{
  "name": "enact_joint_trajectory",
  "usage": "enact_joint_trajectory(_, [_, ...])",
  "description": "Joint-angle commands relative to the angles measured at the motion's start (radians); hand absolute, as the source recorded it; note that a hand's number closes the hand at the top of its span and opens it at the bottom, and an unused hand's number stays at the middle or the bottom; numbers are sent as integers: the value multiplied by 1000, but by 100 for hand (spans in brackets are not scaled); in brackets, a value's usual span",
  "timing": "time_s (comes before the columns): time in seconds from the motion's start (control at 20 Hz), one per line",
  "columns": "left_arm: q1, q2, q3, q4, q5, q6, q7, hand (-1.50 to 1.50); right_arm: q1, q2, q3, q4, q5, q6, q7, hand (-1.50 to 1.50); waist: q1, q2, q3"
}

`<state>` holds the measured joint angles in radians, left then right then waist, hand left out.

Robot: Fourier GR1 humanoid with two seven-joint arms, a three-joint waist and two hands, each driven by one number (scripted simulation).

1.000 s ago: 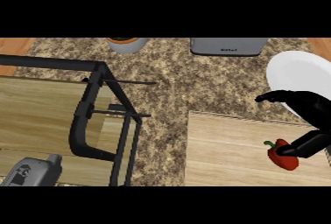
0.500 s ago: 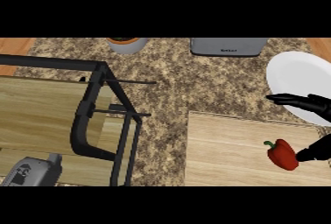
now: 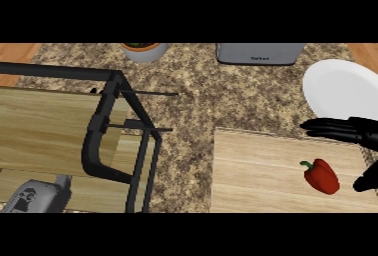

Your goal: Pick the bell pepper from the tray and place it in the plate

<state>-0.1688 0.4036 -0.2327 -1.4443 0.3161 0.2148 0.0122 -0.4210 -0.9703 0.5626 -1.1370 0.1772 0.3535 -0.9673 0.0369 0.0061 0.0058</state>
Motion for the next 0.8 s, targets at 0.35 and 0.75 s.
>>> enact_joint_trajectory(0.35, [-4,35,49,43,1,-13,93,0,-121,27,95,148,247,-51,-186,-150,-17,-1,-5])
enact_joint_trajectory(0.75, [3,23,63,67,-28,-15,75,0,-146,89,153,223,363,-113,-179,-150,-23,-1,-5])
